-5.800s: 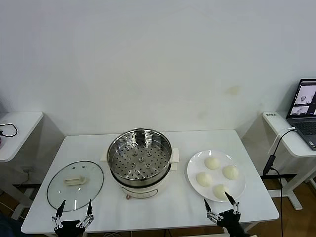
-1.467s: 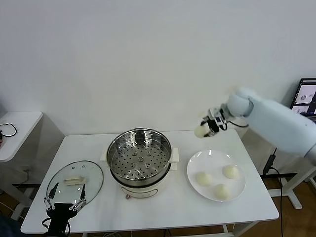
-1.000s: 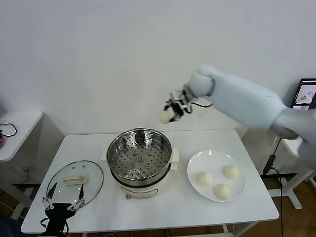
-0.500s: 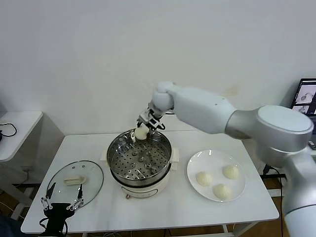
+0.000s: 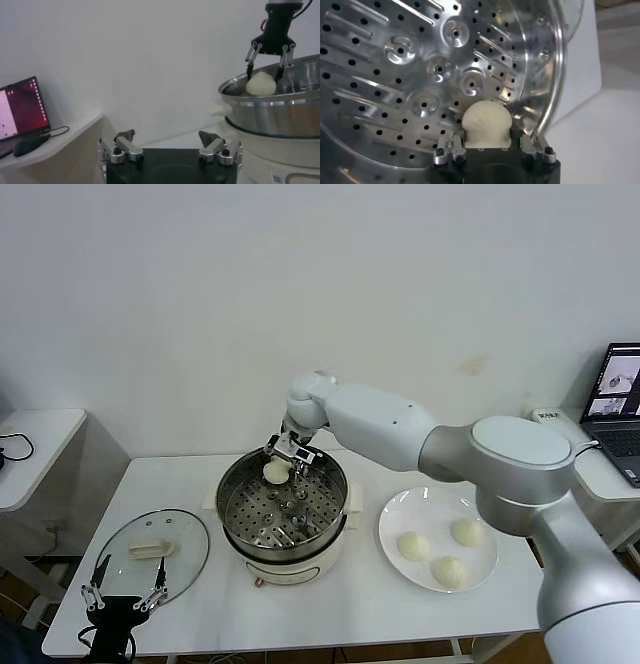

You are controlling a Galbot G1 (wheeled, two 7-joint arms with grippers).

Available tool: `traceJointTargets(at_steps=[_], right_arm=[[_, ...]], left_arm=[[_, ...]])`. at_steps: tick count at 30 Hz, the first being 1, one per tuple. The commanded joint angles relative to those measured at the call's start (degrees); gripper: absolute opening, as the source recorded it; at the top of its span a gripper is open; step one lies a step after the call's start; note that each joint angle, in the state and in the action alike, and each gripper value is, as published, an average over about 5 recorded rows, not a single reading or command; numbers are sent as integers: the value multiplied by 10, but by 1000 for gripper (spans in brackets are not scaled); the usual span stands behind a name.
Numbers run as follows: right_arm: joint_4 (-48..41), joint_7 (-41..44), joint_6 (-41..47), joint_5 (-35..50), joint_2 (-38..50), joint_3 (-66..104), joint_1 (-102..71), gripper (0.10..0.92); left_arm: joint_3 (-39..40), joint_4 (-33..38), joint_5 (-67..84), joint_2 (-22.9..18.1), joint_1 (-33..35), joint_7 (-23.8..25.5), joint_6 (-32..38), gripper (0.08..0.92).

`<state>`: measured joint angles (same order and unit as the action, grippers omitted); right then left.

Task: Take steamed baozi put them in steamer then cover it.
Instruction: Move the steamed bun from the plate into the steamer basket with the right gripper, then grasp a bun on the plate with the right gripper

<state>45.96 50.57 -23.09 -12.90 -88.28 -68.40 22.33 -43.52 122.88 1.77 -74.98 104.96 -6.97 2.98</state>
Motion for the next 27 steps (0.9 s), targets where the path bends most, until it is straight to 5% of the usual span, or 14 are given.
traceJointTargets(at_steps=[1, 6, 13, 18, 27], right_arm=[[-39, -9, -56, -63, -21, 2, -13, 560], [-40, -6, -63, -65, -19, 0, -12, 578], [-11, 9, -39, 6, -5, -1, 13, 755], [89, 56, 83, 130, 50, -17, 74, 818], [276, 88, 318, 216, 211, -18, 149, 823]], left_arm=[[0, 1, 0, 0, -1, 0, 1, 823], [2, 2, 0, 0, -1, 0, 1, 823], [3, 3, 0, 0, -2, 0, 1, 823], [2, 4, 0, 2, -2, 0, 0, 823], [-4, 11, 9, 15, -4, 4, -3, 823]])
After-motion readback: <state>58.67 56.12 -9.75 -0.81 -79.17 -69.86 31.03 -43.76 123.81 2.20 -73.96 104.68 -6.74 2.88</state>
